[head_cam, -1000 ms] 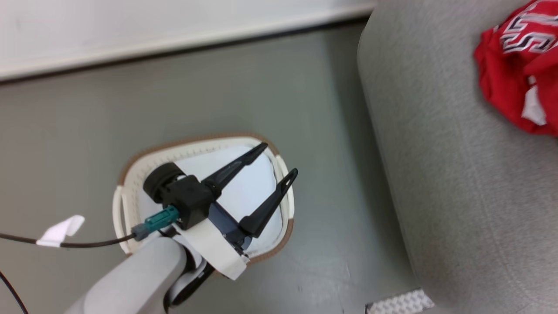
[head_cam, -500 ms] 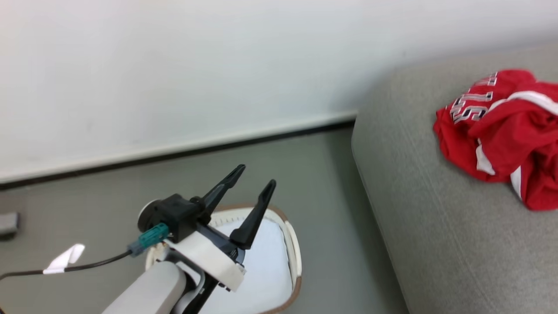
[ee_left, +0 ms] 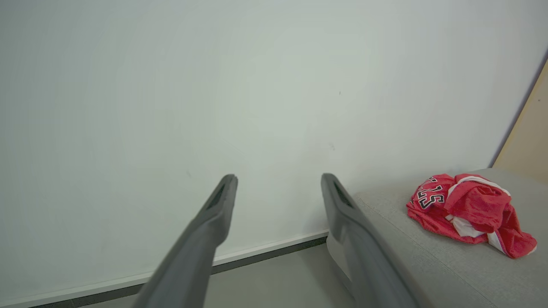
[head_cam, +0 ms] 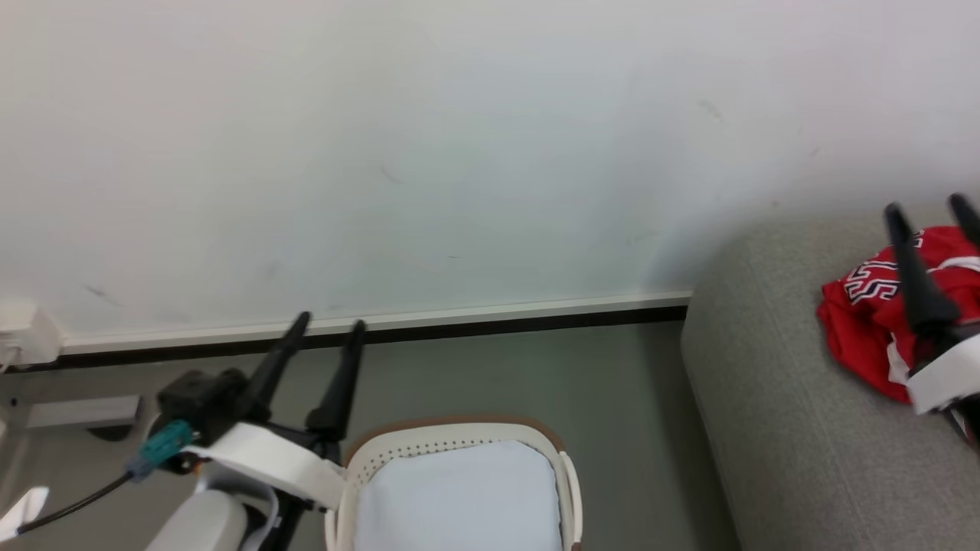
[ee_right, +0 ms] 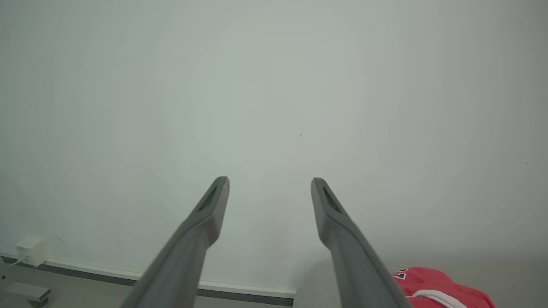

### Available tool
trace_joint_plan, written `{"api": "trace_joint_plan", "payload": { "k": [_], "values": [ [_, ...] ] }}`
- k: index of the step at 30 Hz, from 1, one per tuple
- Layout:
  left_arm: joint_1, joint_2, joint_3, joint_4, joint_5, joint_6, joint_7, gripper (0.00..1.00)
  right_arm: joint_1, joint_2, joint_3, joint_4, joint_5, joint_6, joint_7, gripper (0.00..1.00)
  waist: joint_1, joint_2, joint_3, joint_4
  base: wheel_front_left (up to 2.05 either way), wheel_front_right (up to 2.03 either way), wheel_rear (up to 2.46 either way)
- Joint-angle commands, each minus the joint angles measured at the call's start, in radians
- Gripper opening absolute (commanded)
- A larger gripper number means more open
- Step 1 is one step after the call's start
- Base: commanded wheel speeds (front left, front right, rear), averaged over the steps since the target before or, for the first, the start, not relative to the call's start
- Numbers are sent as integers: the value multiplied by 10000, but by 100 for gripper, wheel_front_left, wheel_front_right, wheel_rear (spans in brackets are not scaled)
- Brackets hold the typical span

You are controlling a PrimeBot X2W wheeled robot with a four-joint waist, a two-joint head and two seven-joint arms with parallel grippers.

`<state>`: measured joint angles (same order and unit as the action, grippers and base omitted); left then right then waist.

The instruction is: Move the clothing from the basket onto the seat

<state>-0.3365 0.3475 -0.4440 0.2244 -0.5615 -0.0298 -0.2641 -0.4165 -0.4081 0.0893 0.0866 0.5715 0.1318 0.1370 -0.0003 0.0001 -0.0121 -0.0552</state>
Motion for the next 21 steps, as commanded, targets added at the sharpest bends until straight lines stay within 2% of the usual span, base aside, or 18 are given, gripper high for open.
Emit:
{"api": "trace_joint_plan", "payload": {
  "k": [1, 4, 7, 12, 21],
  "values": [
    [277, -69, 363, 21, 57, 86, 0, 100, 375, 160, 180, -54, -35, -24, -309, 100, 3, -1, -125, 268, 0, 0, 0],
    [620, -251, 1150, 11, 239, 192, 0, 100, 828, 499, 390, 31, -187, -25, -1141, 100, 3, -1, -189, 530, 0, 0, 0],
    [1069, -555, 1852, 175, 101, -52, 0, 100, 1435, 981, 576, 292, -365, -24, -1985, 100, 3, -1, -282, 765, 0, 0, 0],
    [1669, -939, 2773, 681, 332, -202, 0, 100, 2325, 1586, 1046, 921, -718, -24, -3270, 100, 3, -1, -426, 958, 0, 0, 0],
    [2483, -1600, 4034, 1274, 1675, -268, -2, 100, 3232, 2768, 1225, 2288, -1368, -25, -4021, 100, 3, -1, -457, 967, 0, 0, 0]
  ]
}}
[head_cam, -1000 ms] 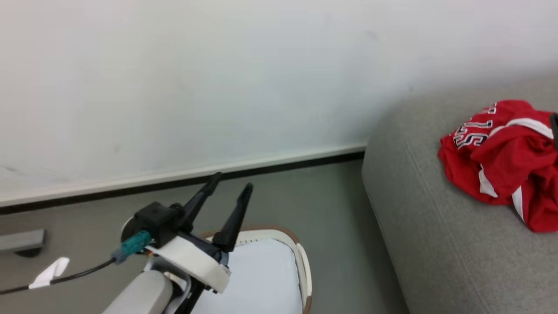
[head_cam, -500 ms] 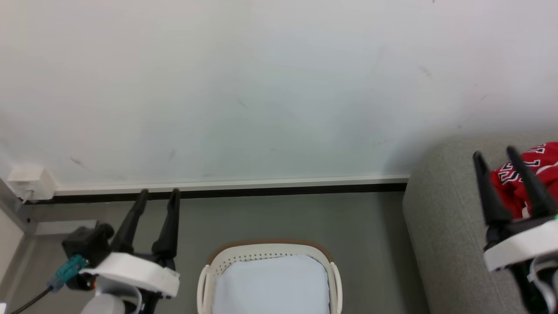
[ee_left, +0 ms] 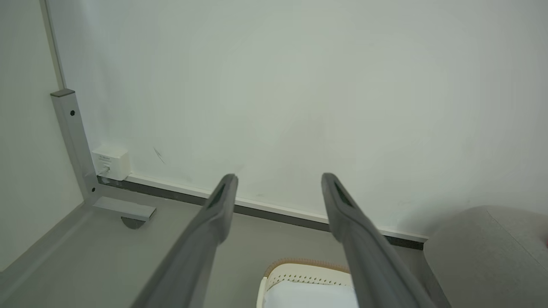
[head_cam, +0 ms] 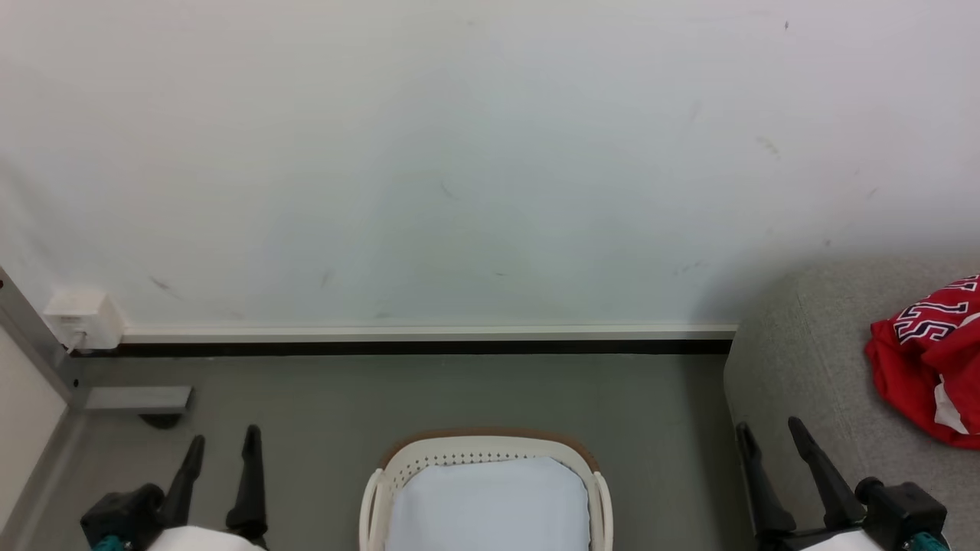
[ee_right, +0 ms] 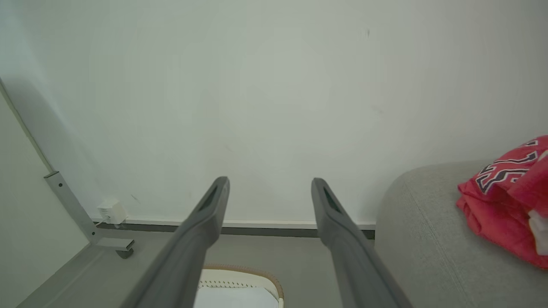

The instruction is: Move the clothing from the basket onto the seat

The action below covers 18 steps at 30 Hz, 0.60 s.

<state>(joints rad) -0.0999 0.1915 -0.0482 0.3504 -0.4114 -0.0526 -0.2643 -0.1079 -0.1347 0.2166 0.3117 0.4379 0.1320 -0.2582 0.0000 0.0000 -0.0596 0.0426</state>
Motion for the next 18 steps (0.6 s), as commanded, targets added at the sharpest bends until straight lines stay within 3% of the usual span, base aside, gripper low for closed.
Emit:
{"api": "trace_joint_plan", "payload": {
  "k": [1, 10, 18],
  "values": [
    [202, -165, 203, -13, 304, -72, 0, 100, 145, 154, -120, 48, -113, -26, -69, 100, 0, 0, 37, -28, 0, 0, 0],
    [474, -767, 1205, 45, 1348, -394, 0, 100, 194, 525, -97, -106, -509, -27, -72, 100, 0, 0, 150, -115, 0, 0, 0],
    [270, -1016, 1530, 67, 1723, -660, 1, 100, 155, 539, -268, -214, -575, -27, -72, 100, 0, 0, 124, -108, 0, 0, 0]
  ]
}}
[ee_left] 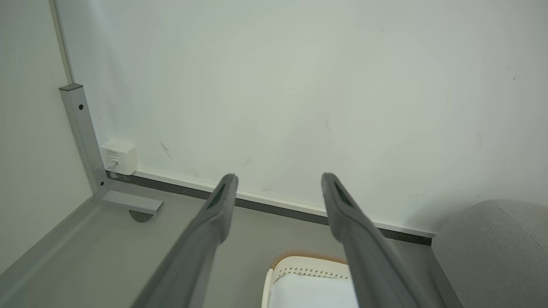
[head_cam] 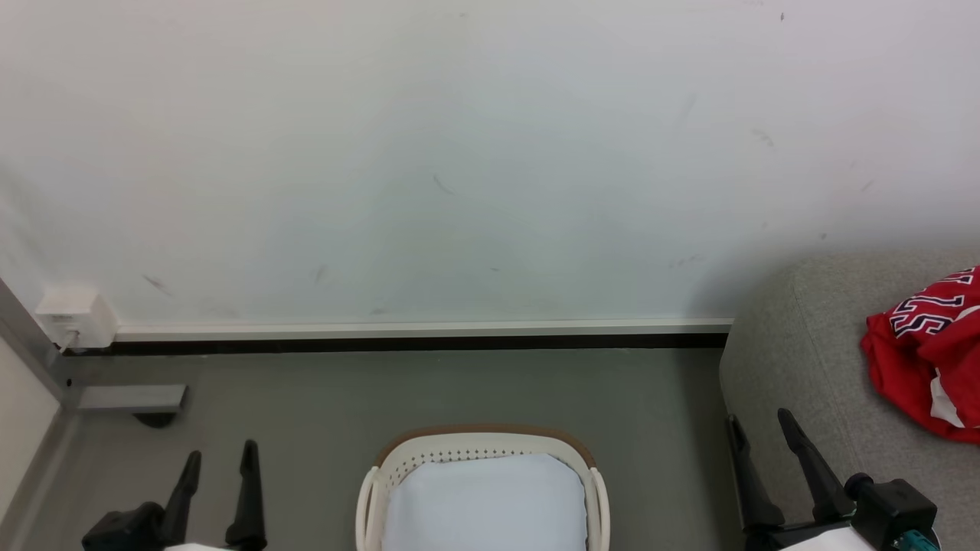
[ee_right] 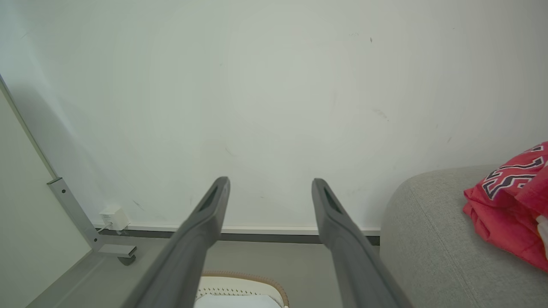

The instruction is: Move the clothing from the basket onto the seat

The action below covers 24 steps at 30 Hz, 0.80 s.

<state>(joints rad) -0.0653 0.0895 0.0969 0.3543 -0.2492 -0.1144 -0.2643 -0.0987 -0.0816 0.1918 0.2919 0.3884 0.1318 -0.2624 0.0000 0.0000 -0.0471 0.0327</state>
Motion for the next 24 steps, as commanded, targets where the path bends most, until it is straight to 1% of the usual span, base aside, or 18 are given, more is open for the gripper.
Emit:
{"api": "trace_joint_plan", "payload": {
  "k": [1, 14, 19, 20, 24],
  "values": [
    [-79, -6, 89, 43, 139, -60, 1, 100, 57, 11, -24, -33, -97, -24, -30, 100, 0, 0, -2, -18, 0, 0, 0],
    [-164, -136, 100, 234, 258, -162, 1, 100, 12, 52, 123, -41, 153, -24, -31, 100, 0, 0, 16, -73, 0, 0, 0],
    [-180, -98, -26, 385, 96, -158, 1, 100, 19, -11, 148, -40, 141, -25, -31, 100, 0, 0, 18, -99, 0, 0, 0],
    [-185, -76, -56, 394, 54, -157, 1, 0, 16, -18, 135, -53, 139, -24, -31, 0, 0, 0, 21, -106, 0, 0, 0],
    [69, -237, -82, 661, 34, -171, 33, 0, 157, 137, 177, 199, 176, 2, 64, 0, 0, 0, 24, -110, 0, 0, 0]
  ]
}}
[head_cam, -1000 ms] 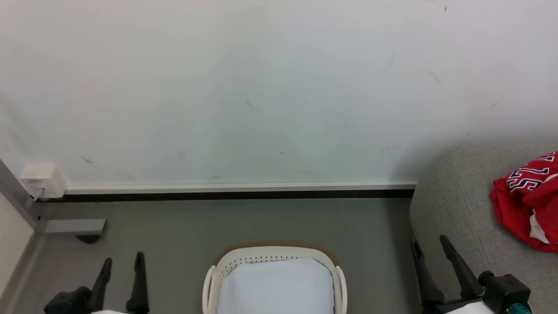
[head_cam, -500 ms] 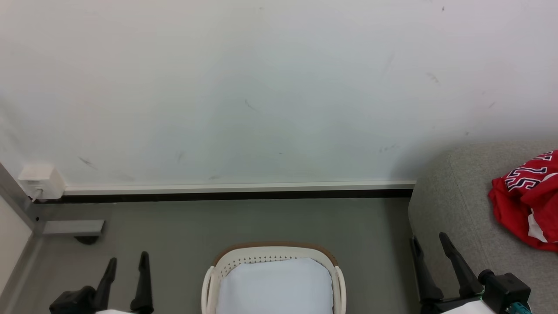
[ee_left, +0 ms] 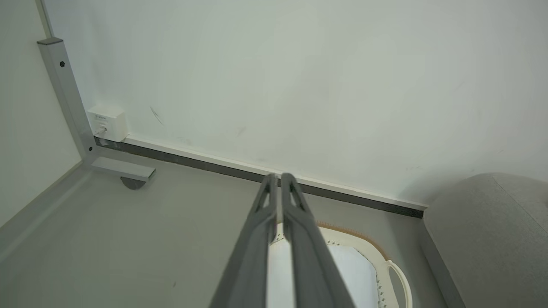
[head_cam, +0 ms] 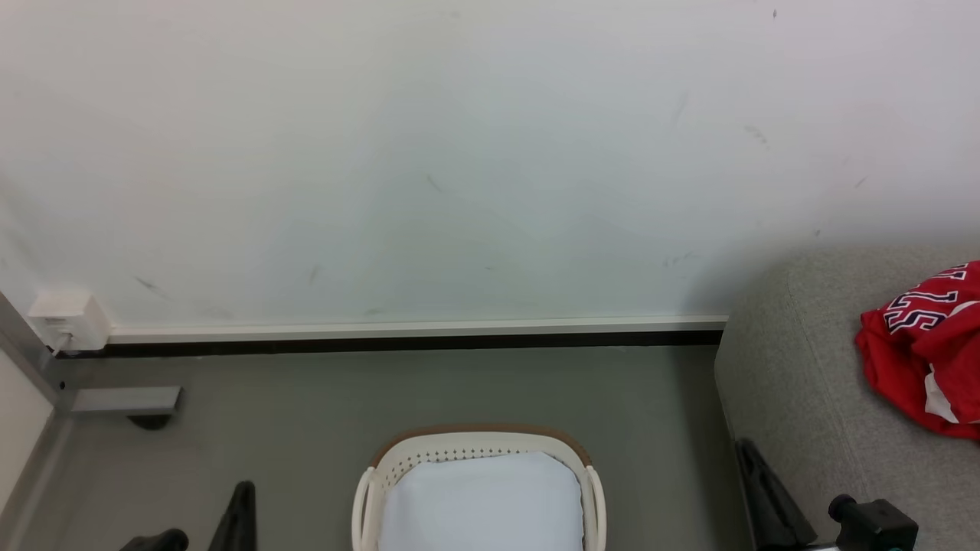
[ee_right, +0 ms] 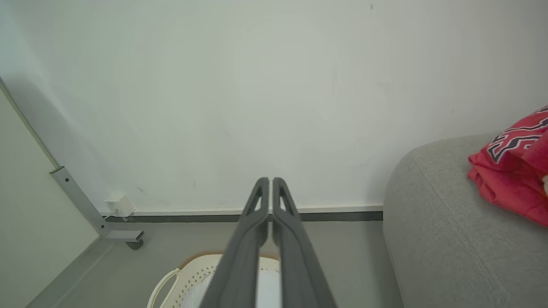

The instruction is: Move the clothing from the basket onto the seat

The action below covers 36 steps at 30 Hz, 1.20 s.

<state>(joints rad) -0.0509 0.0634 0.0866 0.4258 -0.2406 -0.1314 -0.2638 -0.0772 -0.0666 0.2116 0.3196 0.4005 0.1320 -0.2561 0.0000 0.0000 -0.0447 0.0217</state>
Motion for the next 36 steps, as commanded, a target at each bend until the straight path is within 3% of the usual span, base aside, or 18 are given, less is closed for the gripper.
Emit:
{"api": "trace_joint_plan", "payload": {
  "k": [1, 36],
  "values": [
    [-122, 22, 65, -39, -227, 0, 111, 0, -53, -11, -56, -98, 229, 0, 43, 0, 0, 0, 4, -1, 0, 0, 0],
    [-327, -29, 136, -827, -5872, 4, 1618, 0, -194, -45, -1270, -393, 5296, -7, 1464, 0, 0, 0, 138, -62, 0, 0, 0]
  ]
}}
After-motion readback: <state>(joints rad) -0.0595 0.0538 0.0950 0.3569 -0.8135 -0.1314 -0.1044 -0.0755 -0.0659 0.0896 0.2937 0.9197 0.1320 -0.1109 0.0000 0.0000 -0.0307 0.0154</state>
